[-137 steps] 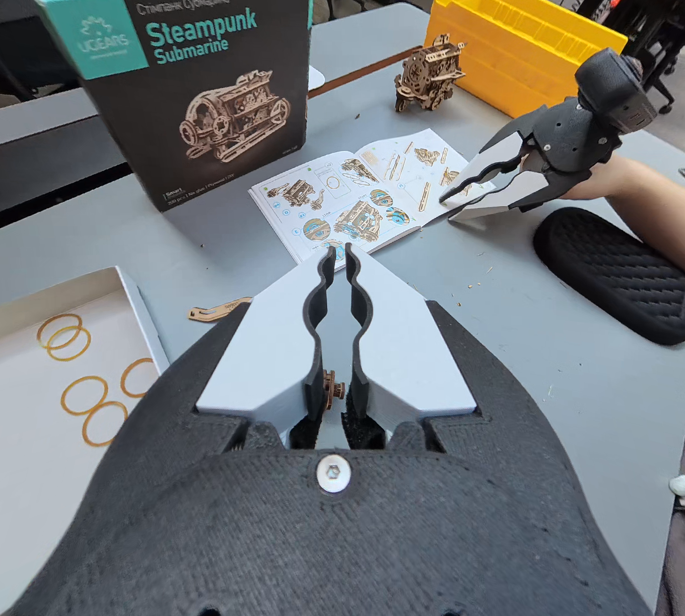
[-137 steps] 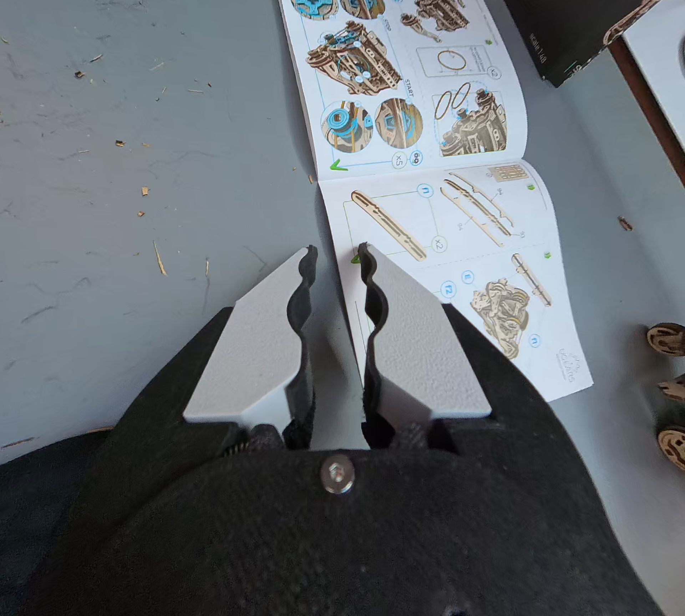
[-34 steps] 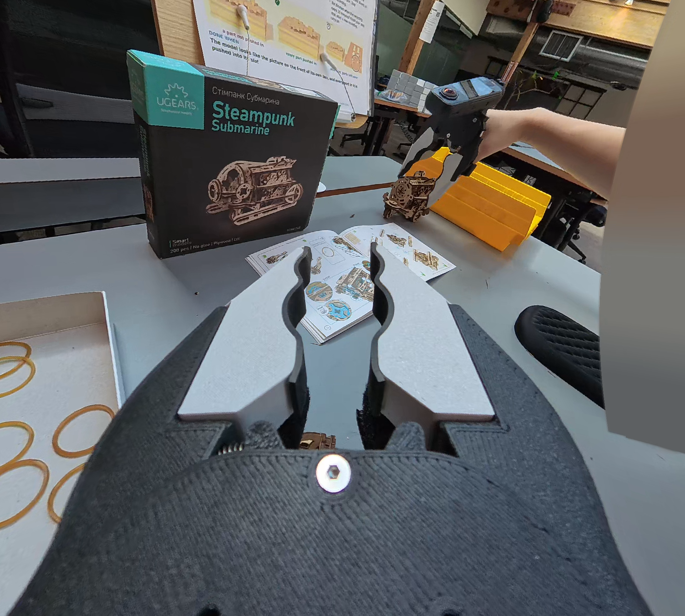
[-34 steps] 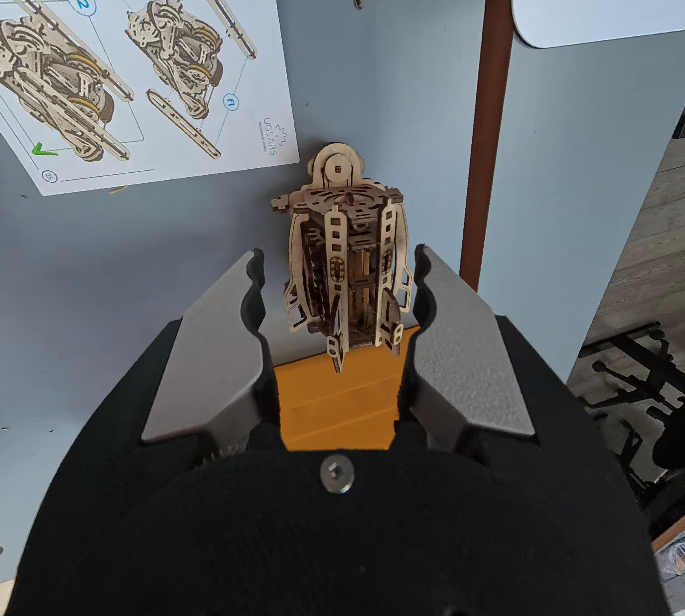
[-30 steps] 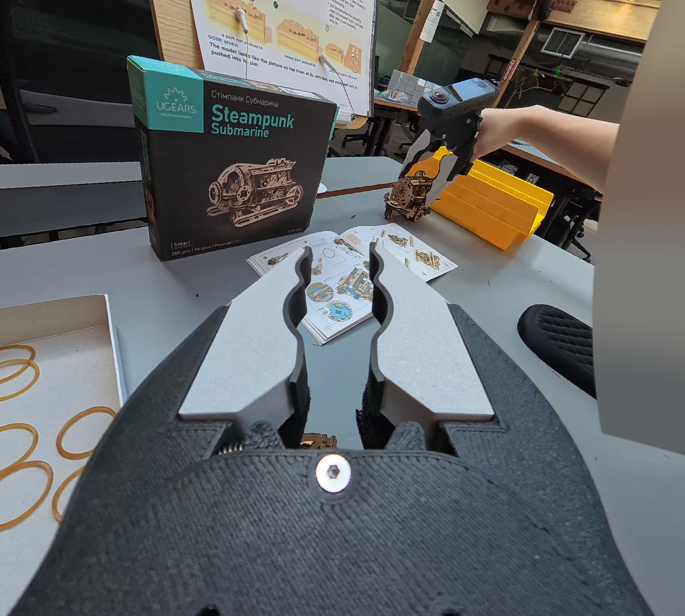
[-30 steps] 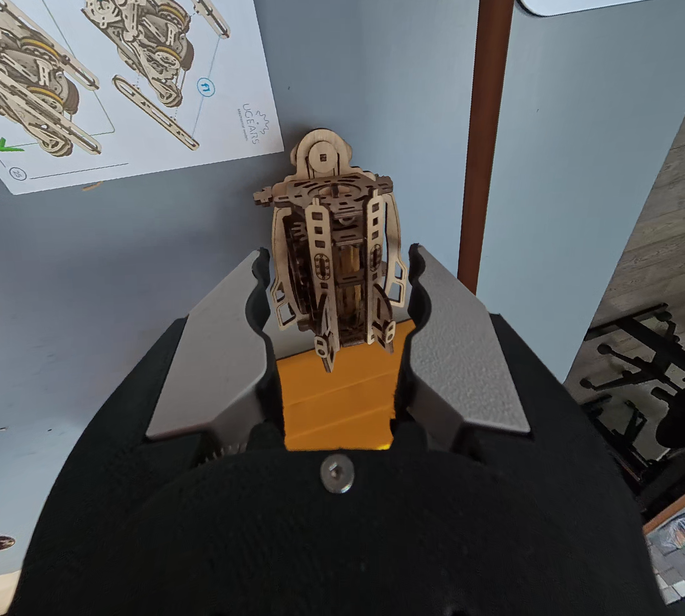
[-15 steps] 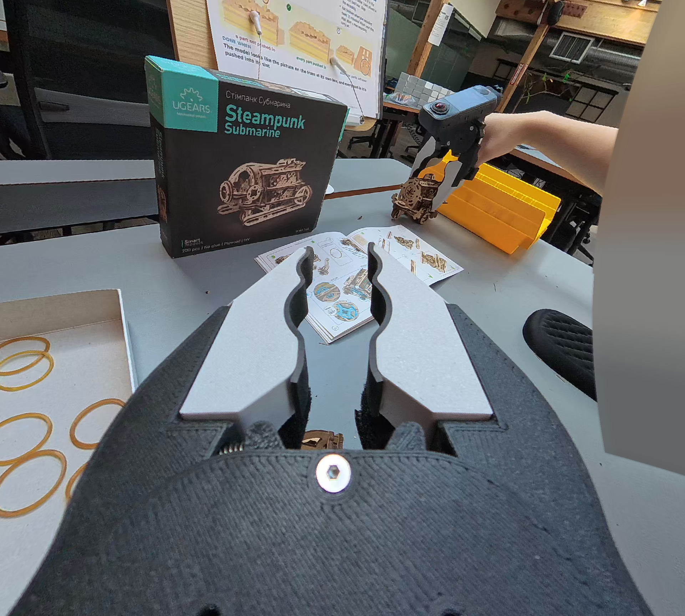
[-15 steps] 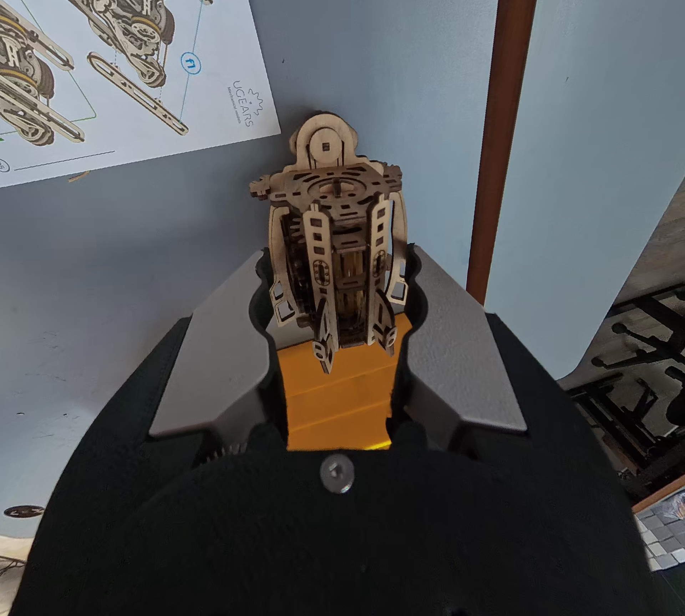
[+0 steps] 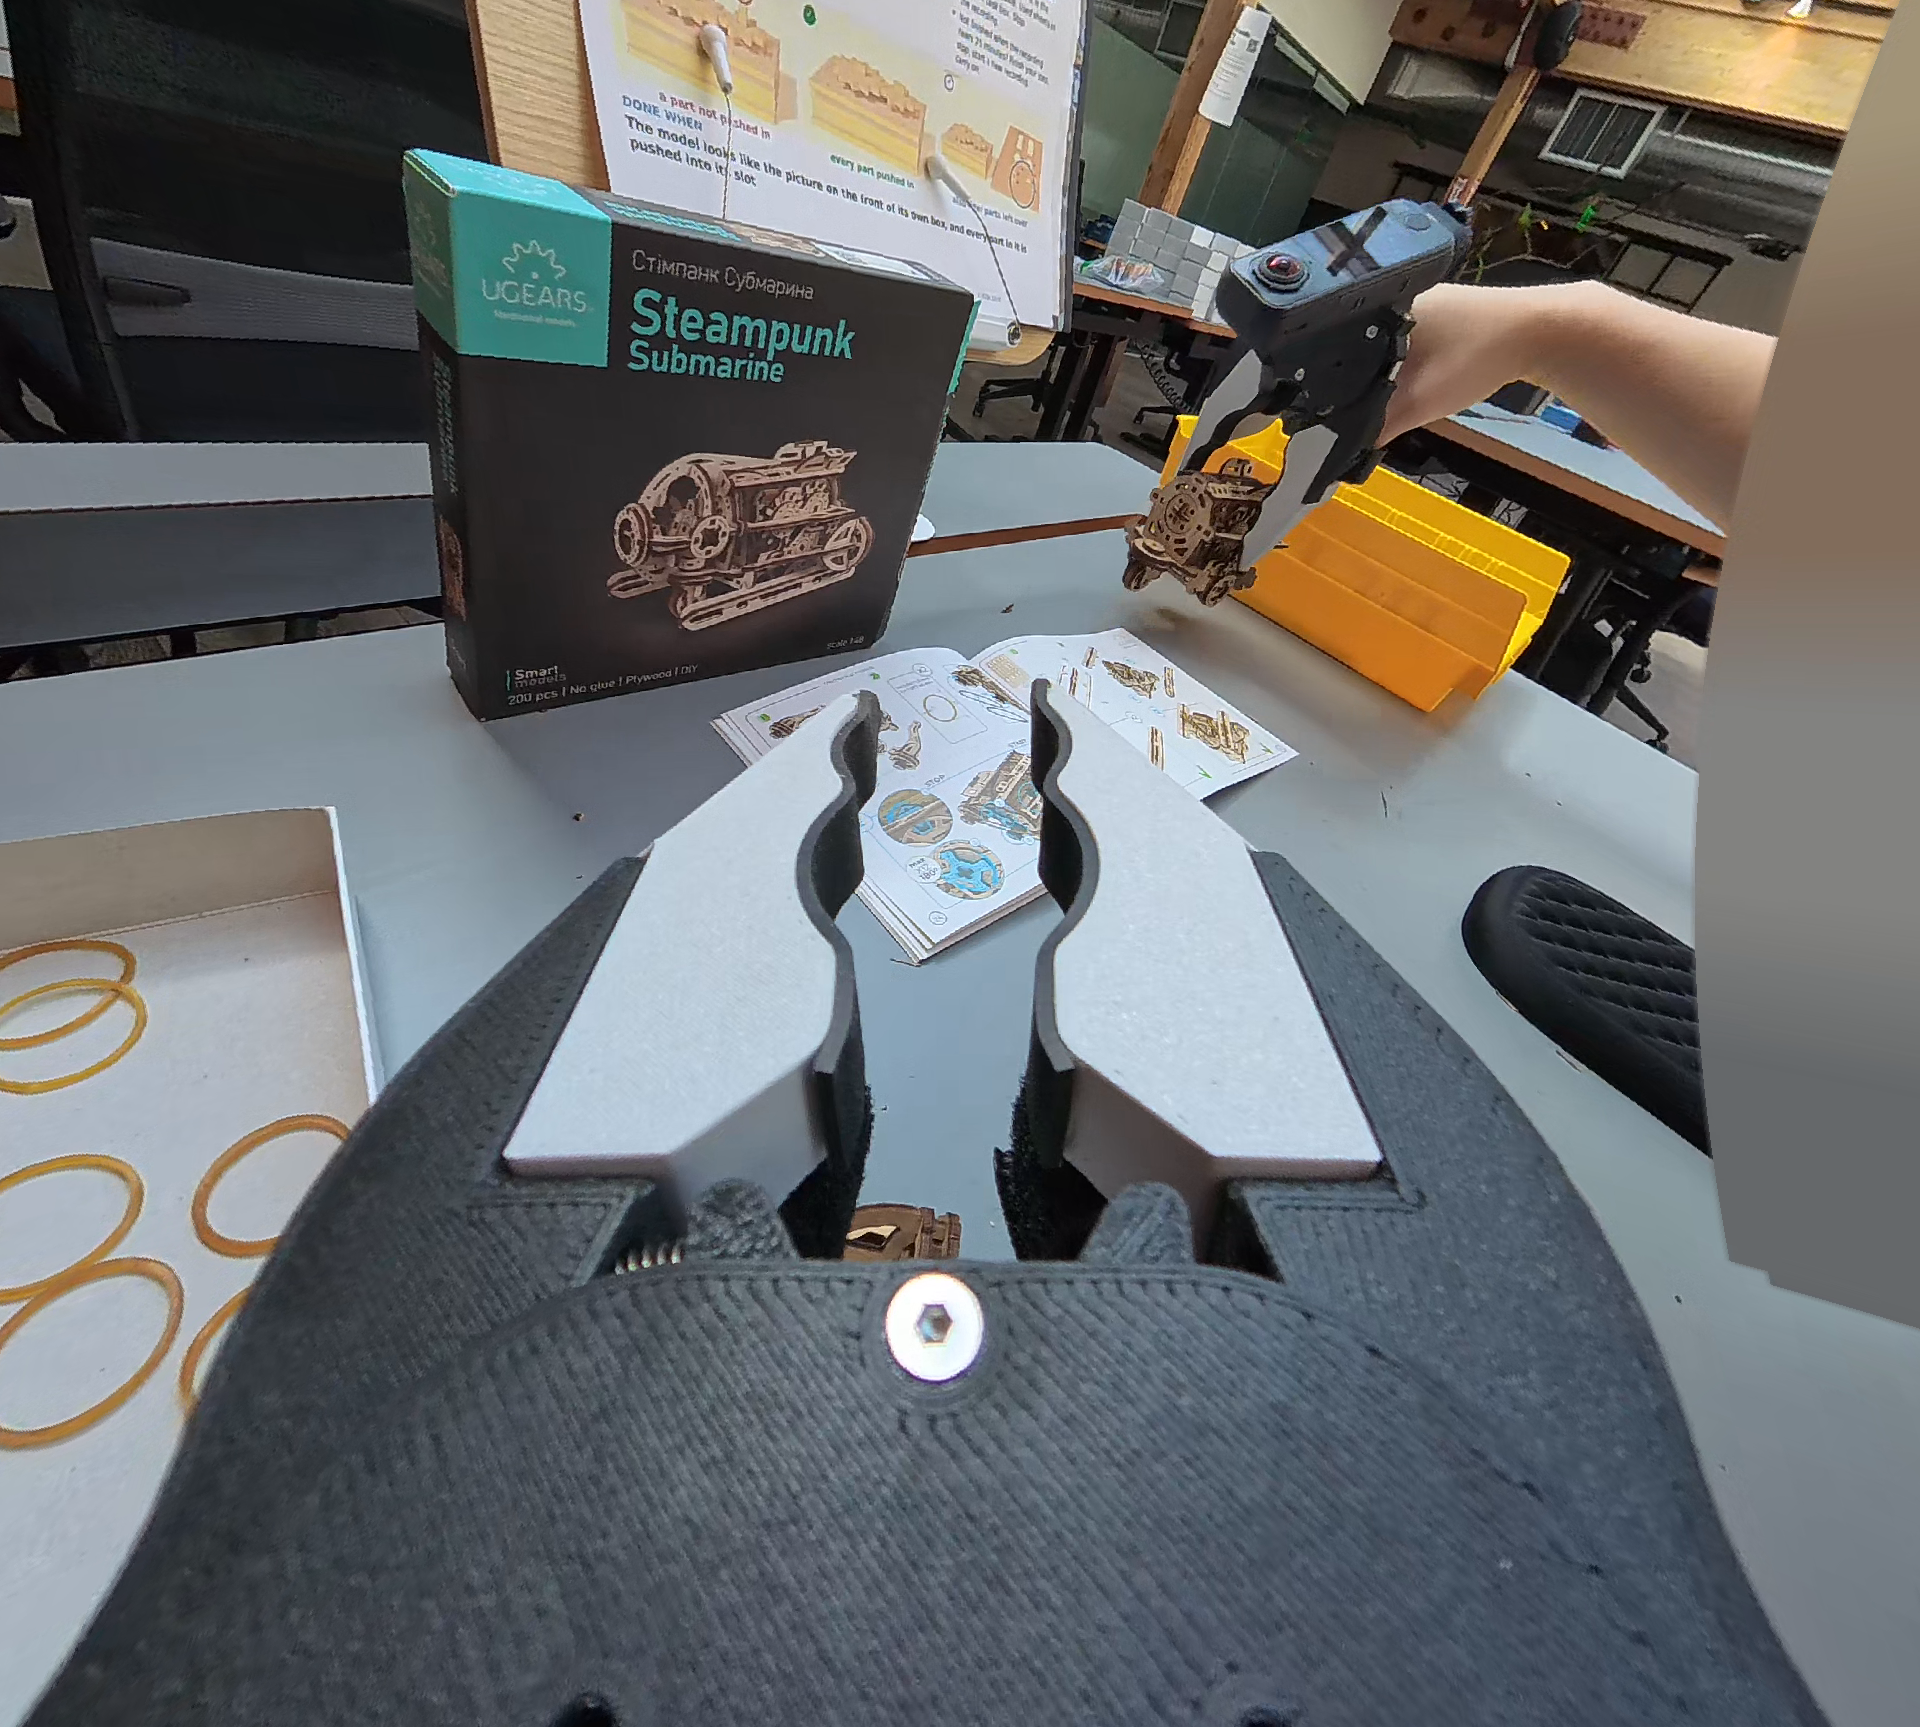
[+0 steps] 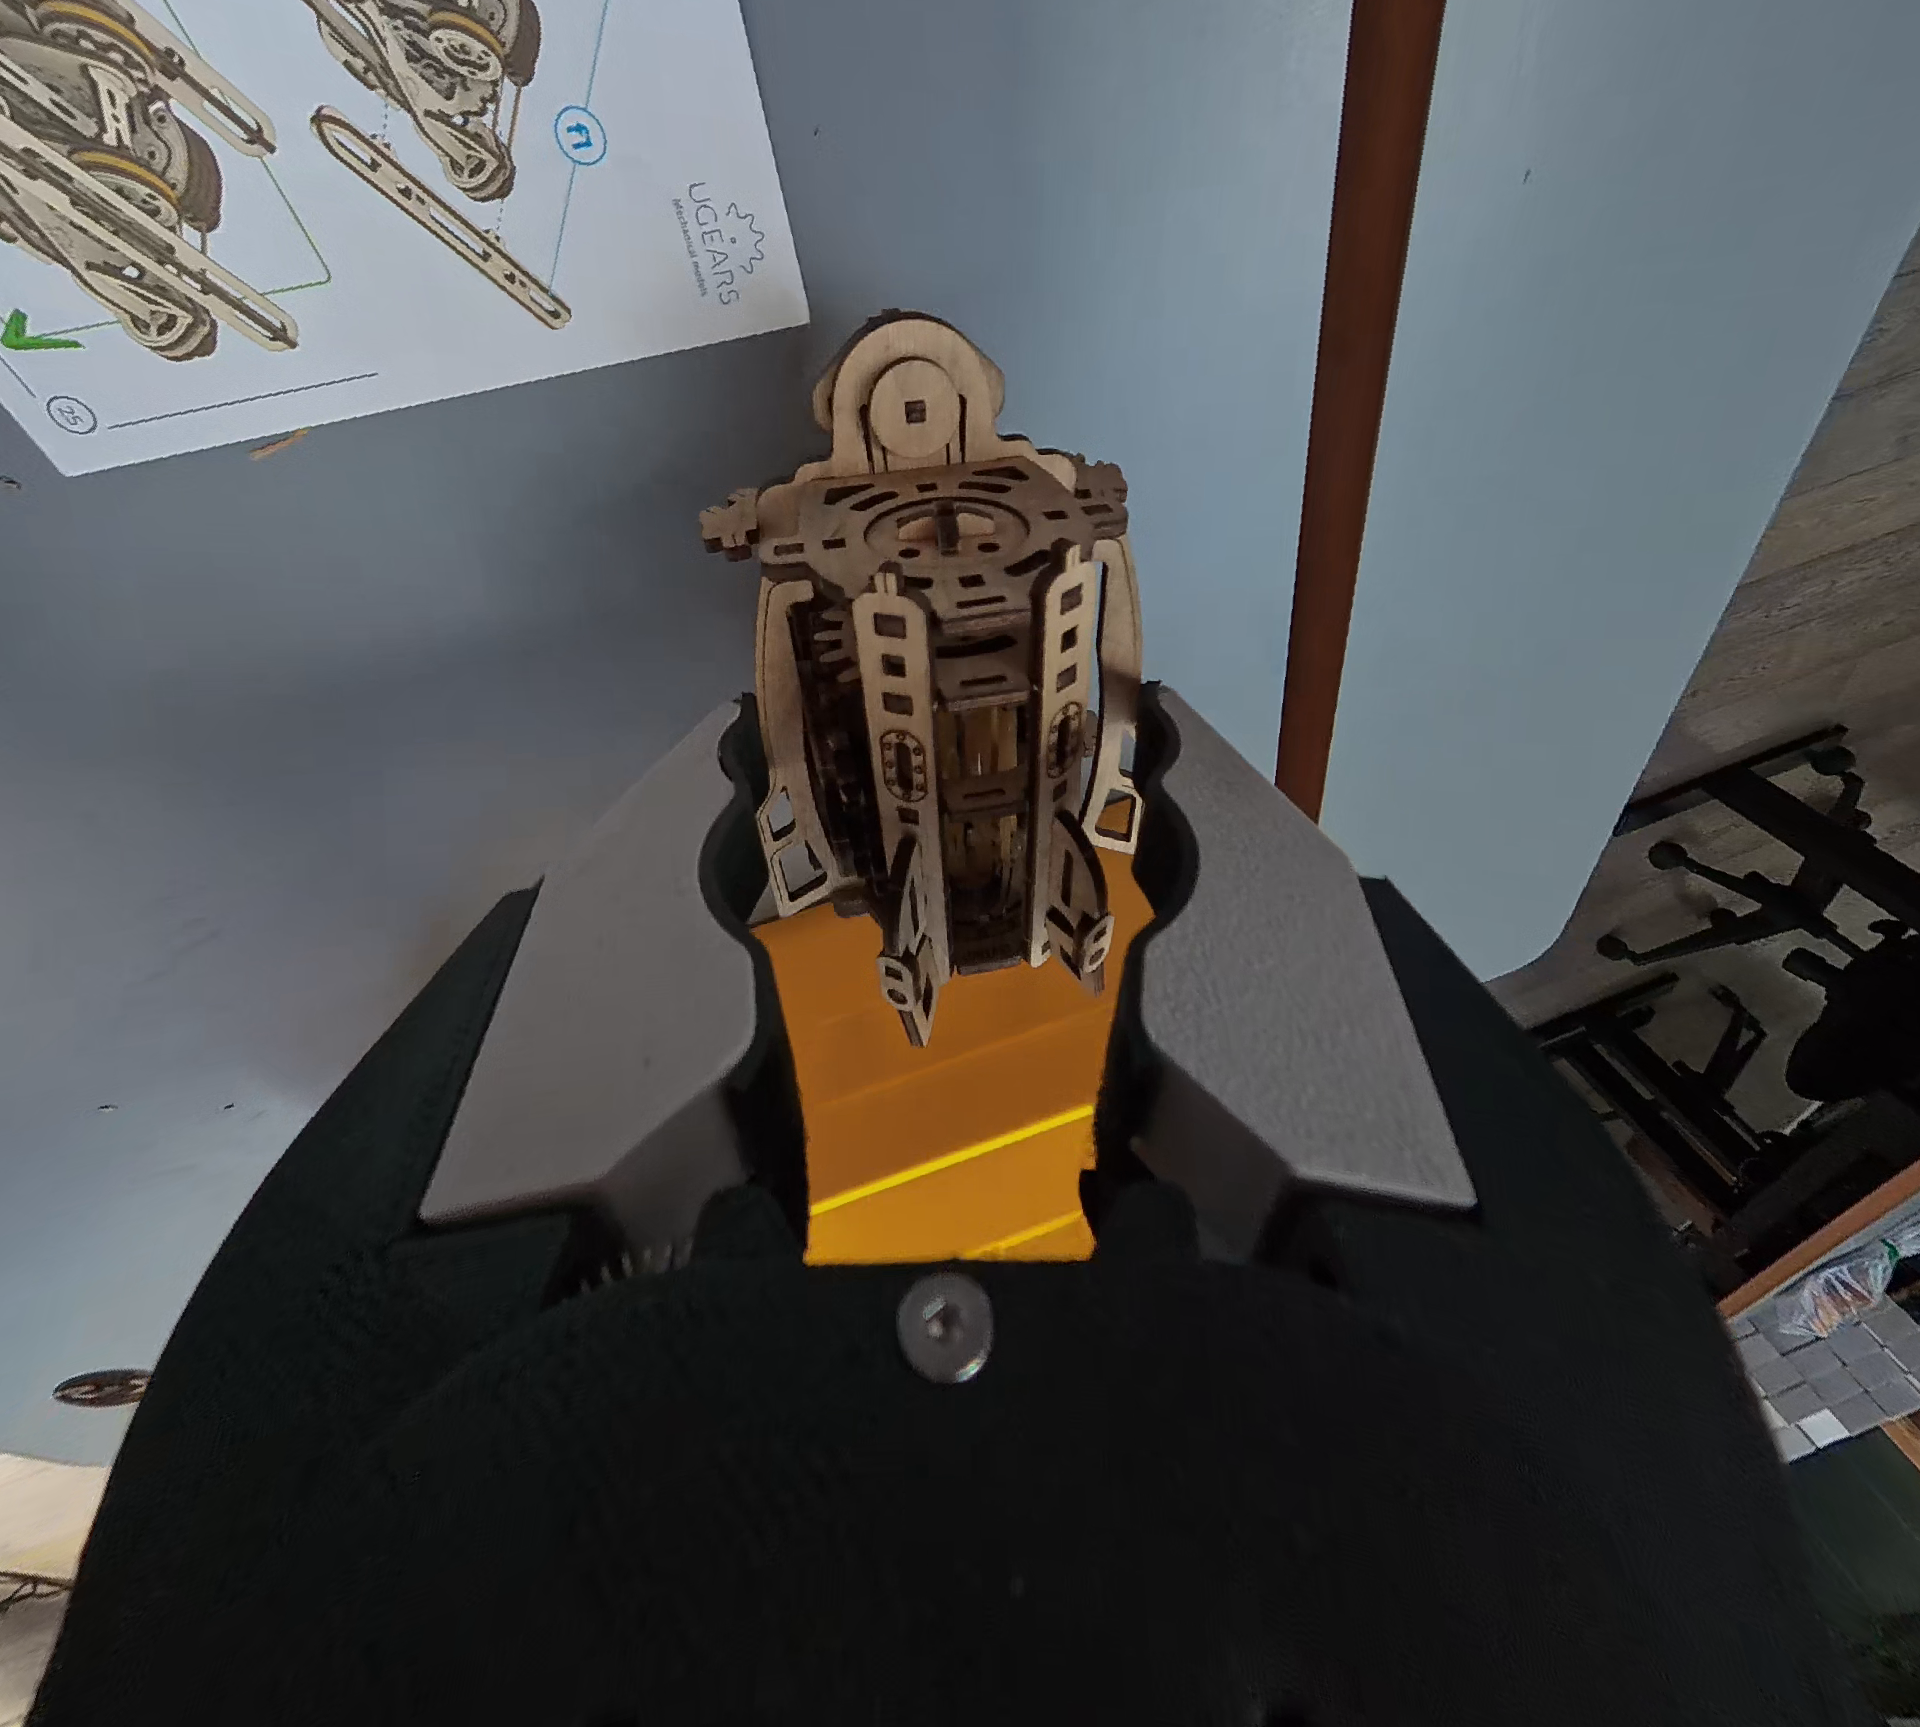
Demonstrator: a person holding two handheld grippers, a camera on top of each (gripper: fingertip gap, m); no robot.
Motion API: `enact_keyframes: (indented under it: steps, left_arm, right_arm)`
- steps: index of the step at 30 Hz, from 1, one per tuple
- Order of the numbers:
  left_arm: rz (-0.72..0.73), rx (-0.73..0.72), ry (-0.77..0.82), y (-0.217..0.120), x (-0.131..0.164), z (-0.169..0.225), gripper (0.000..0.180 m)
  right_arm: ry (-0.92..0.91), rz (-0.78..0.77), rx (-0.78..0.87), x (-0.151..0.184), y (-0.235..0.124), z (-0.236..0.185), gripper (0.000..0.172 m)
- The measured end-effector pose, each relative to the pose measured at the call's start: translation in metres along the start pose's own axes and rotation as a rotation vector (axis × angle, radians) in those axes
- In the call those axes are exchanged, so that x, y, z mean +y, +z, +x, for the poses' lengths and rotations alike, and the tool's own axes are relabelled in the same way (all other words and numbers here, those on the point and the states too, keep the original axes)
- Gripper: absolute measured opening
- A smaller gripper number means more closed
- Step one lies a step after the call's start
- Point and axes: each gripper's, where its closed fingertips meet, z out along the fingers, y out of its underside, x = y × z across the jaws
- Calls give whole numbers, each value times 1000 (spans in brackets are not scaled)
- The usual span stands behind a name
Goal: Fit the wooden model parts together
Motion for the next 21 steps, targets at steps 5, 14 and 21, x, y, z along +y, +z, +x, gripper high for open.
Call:
enact_keyframes:
  steps: [5,14,21]
  left_arm:
    - [8,-7,-2,-2,-2,-1,27]
    - [10,-8,-20,-3,-2,-4,28]
    - [20,-3,-23,-4,-4,-3,28]
  right_arm:
    - [13,-29,64,-6,-25,-14,71]
    - [31,-24,110,-44,-66,-70,71]
    - [34,36,59,-95,-85,-135,71]
